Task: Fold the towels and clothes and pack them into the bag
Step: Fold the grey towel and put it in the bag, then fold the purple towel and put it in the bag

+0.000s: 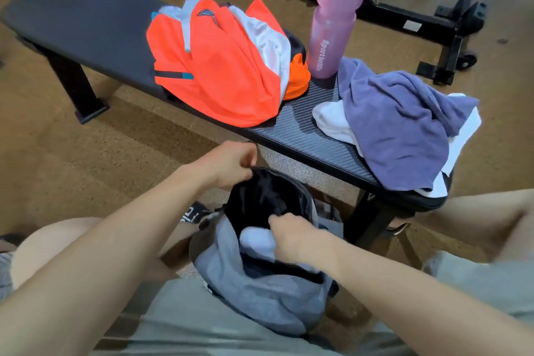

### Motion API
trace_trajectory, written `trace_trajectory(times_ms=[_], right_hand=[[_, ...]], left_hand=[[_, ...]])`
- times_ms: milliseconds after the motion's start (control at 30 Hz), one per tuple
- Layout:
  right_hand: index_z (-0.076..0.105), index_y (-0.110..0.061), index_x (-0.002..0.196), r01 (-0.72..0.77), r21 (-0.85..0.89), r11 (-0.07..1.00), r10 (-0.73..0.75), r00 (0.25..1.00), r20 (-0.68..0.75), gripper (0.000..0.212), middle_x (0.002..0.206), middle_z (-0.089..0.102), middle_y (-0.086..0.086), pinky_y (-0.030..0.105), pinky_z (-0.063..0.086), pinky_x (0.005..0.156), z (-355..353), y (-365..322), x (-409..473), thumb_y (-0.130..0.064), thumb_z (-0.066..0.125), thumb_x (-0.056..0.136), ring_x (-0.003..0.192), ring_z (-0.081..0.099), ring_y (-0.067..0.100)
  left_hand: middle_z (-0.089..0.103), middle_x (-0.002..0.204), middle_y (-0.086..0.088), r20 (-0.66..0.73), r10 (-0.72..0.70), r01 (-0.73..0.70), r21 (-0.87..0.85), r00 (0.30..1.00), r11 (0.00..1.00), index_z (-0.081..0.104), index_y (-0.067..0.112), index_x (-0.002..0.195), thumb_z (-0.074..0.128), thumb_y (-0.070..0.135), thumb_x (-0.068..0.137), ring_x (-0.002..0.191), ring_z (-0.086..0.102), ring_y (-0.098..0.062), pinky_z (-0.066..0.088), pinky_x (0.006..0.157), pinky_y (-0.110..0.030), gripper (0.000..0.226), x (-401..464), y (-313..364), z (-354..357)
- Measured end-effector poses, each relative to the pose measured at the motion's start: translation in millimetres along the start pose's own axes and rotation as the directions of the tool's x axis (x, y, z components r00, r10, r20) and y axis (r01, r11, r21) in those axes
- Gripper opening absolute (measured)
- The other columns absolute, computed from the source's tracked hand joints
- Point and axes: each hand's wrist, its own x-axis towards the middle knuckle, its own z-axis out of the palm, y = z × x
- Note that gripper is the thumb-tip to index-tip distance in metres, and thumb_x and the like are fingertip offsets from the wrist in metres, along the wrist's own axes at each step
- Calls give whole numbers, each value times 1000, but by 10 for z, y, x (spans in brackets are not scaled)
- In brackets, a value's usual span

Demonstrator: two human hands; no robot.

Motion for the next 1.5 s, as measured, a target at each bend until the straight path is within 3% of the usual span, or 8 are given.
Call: trace_trajectory(times_ms=[200, 333, 667, 900, 1000, 1167, 1300, 1500], right_hand=[[38, -6, 135, -50, -2, 999, 48, 974, -220, 54, 136, 47, 17, 44, 51, 94, 347, -103, 266, 1, 65, 88, 124, 54, 34], [35, -5, 132, -138, 224, 965, 170, 977, -131, 51, 138, 45, 19, 44, 48, 99, 396, -47, 407, -7, 66, 91, 126, 55, 38], [49, -2, 129, 114, 77, 990, -100, 980, -174, 36, 126, 52, 22, 47, 46, 90, 350, -43, 261, -3, 55, 93, 116, 55, 43], [64, 1, 100, 278, 395, 875, -265, 960, -87, 16, 90, 72, 18, 33, 54, 70, -588, 389, -449, -9, 56, 91, 77, 65, 28], [65, -7, 91, 256, 536, 805, -123, 954, -272, 7, 67, 69, -5, 26, 53, 61, -1046, 888, -788, -10, 59, 89, 63, 65, 14], [51, -16, 93, 72, 276, 959, 161, 660, -734, 18, 86, 62, 2, 41, 46, 66, -1346, 1671, -856, -27, 65, 90, 79, 58, 26], [47, -17, 104, -138, 67, 988, 145, 695, -704, 42, 109, 53, 7, 39, 45, 68, -1147, 1813, -697, -48, 69, 85, 97, 57, 30], [52, -14, 98, -27, 45, 999, 52, 659, -751, 14, 108, 57, 11, 35, 34, 67, -1089, 1845, -626, -28, 50, 100, 102, 56, 32]], left_hand=[[57, 80, 7, -90, -6, 17, 119, 996, 993, 52, 24, 86, 62, 23, 84, 83, 56, -25, 46, 70, -36, 10, 152, 150, -30], [61, 89, 4, -45, -19, 29, 228, 999, 973, 49, 27, 87, 61, 34, 88, 88, 59, -26, 46, 69, -37, 13, 171, 234, 3], [58, 96, 5, 43, -51, 33, 343, 998, 939, 50, 29, 93, 59, 29, 90, 95, 60, -26, 45, 72, -37, 9, 171, 397, -115], [66, 79, 8, 25, 142, -144, 75, 989, 987, 63, 20, 87, 65, 15, 88, 74, 62, -2, 48, 71, -22, 6, 274, 828, -384], [64, 76, 11, -64, 244, -245, -8, 968, 970, 61, 17, 89, 66, 10, 89, 64, 58, 9, 40, 63, -11, 8, 369, 1155, -439], [59, 113, 3, -115, 339, -332, 74, 934, 940, 54, 24, 127, 66, 20, 87, 82, 60, -12, 48, 78, -32, 42, 656, 1504, -157], [45, 112, -1, -121, 379, -341, 252, 917, 906, 47, 27, 130, 66, 25, 81, 101, 55, -28, 51, 78, -43, 53, 835, 1670, 86], [45, 96, -5, -253, 440, -319, 404, 862, 857, 53, 18, 101, 58, 31, 90, 81, 54, -32, 46, 59, -42, 18, 893, 1781, 157]])
